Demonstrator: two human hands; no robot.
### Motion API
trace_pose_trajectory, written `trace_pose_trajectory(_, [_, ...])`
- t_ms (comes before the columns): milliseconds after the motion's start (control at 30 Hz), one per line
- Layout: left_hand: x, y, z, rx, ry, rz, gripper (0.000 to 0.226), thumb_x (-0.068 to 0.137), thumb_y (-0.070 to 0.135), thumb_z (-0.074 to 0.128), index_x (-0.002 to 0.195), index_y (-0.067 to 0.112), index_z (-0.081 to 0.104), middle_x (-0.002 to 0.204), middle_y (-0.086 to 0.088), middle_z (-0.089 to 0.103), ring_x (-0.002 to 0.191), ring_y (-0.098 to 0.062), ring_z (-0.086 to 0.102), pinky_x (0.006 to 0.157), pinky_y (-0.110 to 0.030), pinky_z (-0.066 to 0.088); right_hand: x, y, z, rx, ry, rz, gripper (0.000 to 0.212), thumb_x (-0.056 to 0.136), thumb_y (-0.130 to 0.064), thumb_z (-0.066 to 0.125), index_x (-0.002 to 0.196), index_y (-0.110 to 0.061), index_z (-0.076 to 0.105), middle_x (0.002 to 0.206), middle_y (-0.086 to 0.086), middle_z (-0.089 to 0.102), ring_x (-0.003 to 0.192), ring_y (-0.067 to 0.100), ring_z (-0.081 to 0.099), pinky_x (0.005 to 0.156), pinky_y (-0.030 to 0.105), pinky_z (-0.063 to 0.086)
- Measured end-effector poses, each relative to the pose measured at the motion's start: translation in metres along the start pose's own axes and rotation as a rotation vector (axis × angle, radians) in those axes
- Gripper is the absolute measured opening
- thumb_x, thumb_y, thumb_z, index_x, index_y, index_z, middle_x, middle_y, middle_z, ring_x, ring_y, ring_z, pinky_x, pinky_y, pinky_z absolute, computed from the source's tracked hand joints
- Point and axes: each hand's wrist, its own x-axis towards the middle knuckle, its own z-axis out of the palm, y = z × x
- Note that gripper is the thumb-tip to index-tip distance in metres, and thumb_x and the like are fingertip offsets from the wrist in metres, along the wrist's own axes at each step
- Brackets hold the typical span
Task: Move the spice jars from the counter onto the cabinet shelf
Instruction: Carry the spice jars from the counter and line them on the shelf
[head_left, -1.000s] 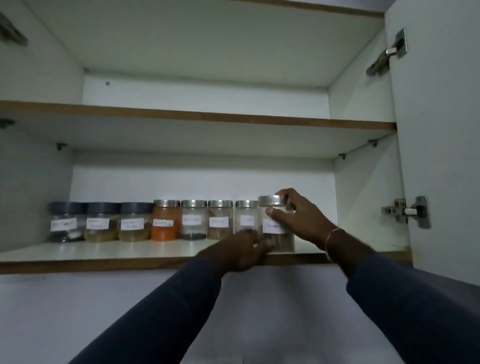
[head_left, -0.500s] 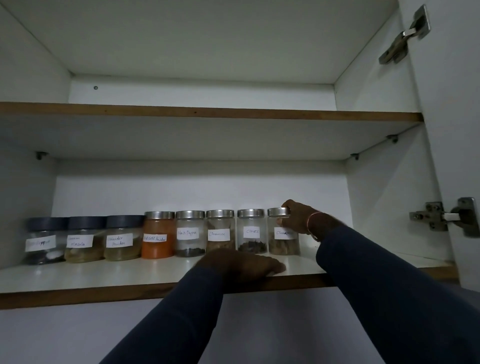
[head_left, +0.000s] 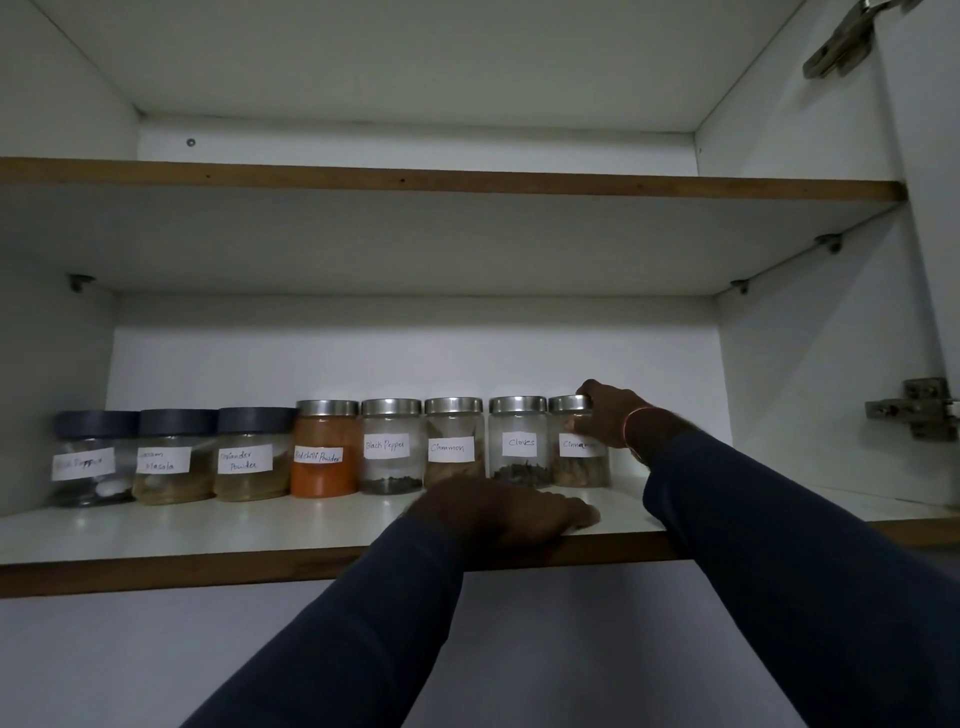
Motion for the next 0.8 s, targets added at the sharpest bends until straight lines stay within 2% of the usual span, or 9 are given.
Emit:
trace_pose_trajectory(167, [-0.007,0.005,0.002,0.092,0.103,0.069,0.065,0.094,0.058,0.037,0.148,0.022,0.033,0.154,-0.008,0.031,0.139,-0.026,0.033,0.114,-0.038,0.025,-0.002,0.004,0.004,0.038,0.018,-0.007,0.063,0.091,-0.038,0.062,0.144,-0.015,0.037,0.137,0.012,0.055,0.121,0.031,0.054,0.097,0.035,0.043])
trace_pose_trajectory(267, [-0.016,0.007,-0.001,0.212,0.245,0.098,0.066,0.092,0.059,0.039,0.147,0.022,0.034,0.154,-0.009,0.032,0.138,-0.027,0.034,0.110,-0.042,0.029,-0.009,0.002,0.005,0.072,0.042,0.012,0.094,0.087,-0.042,0.066,0.156,-0.023,0.004,0.147,0.016,0.045,0.129,0.034,0.049,0.108,0.044,0.040])
trace_pose_trajectory(333, [-0.023,0.008,0.000,0.230,0.266,0.099,0.062,0.092,0.055,0.041,0.144,0.021,0.039,0.149,-0.009,0.039,0.133,-0.027,0.040,0.104,-0.039,0.034,-0.022,-0.005,0.002,0.041,0.108,0.021,0.102,0.085,-0.044,0.068,0.155,-0.028,-0.006,0.148,0.018,0.039,0.129,0.036,0.048,0.107,0.050,0.040])
trace_pose_trajectory(433, [-0.031,0.007,0.003,0.266,0.364,0.130,0.051,0.091,0.046,0.045,0.133,0.018,0.053,0.138,-0.009,0.052,0.122,-0.025,0.050,0.095,-0.036,0.040,-0.056,-0.019,-0.006,-0.014,0.165,-0.072,0.090,0.087,-0.040,0.067,0.155,-0.024,0.010,0.147,0.017,0.037,0.130,0.036,0.046,0.106,0.049,0.041])
trace_pose_trajectory(500, [-0.039,0.007,0.006,0.271,0.452,0.171,0.044,0.091,0.040,0.045,0.123,0.015,0.061,0.129,-0.011,0.058,0.114,-0.026,0.055,0.094,-0.035,0.045,-0.092,-0.026,-0.011,-0.028,0.121,-0.181,0.068,0.089,-0.038,0.064,0.147,-0.019,0.034,0.142,0.013,0.047,0.126,0.031,0.050,0.103,0.042,0.043])
trace_pose_trajectory(600, [-0.049,0.006,0.014,0.359,0.618,0.298,0.041,0.093,0.037,0.042,0.100,0.007,0.069,0.104,-0.017,0.067,0.097,-0.031,0.063,0.084,-0.037,0.052,-0.154,-0.025,-0.015,0.016,0.055,-0.239,0.028,0.095,-0.036,0.052,0.103,-0.015,0.069,0.110,0.007,0.069,0.099,0.025,0.061,0.086,0.036,0.048])
trace_pose_trajectory(667, [-0.061,0.005,0.027,0.450,0.742,0.389,0.038,0.092,0.035,0.043,0.079,0.008,0.066,0.081,-0.014,0.065,0.080,-0.031,0.064,0.069,-0.035,0.051,-0.196,-0.017,-0.015,0.052,0.079,-0.265,0.032,0.098,-0.038,0.046,0.087,-0.020,0.071,0.093,0.004,0.071,0.089,0.024,0.063,0.080,0.035,0.049])
trace_pose_trajectory(733, [-0.074,0.001,0.045,0.506,0.837,0.487,0.034,0.091,0.031,0.045,0.075,0.008,0.065,0.074,-0.012,0.063,0.073,-0.030,0.063,0.060,-0.031,0.042,-0.238,-0.001,-0.006,0.033,0.214,-0.349,0.031,0.097,-0.039,0.050,0.111,-0.021,0.070,0.114,0.003,0.070,0.108,0.023,0.062,0.096,0.032,0.047])
trace_pose_trajectory(800, [-0.087,-0.008,0.075,0.459,0.936,0.617,0.028,0.090,0.026,0.049,0.096,0.007,0.068,0.094,-0.013,0.068,0.089,-0.030,0.064,0.070,-0.032,0.044,-0.281,0.016,0.012,0.032,0.293,-0.385,0.039,0.095,-0.036,0.058,0.128,-0.017,0.062,0.135,0.003,0.058,0.128,0.021,0.050,0.107,0.028,0.033])
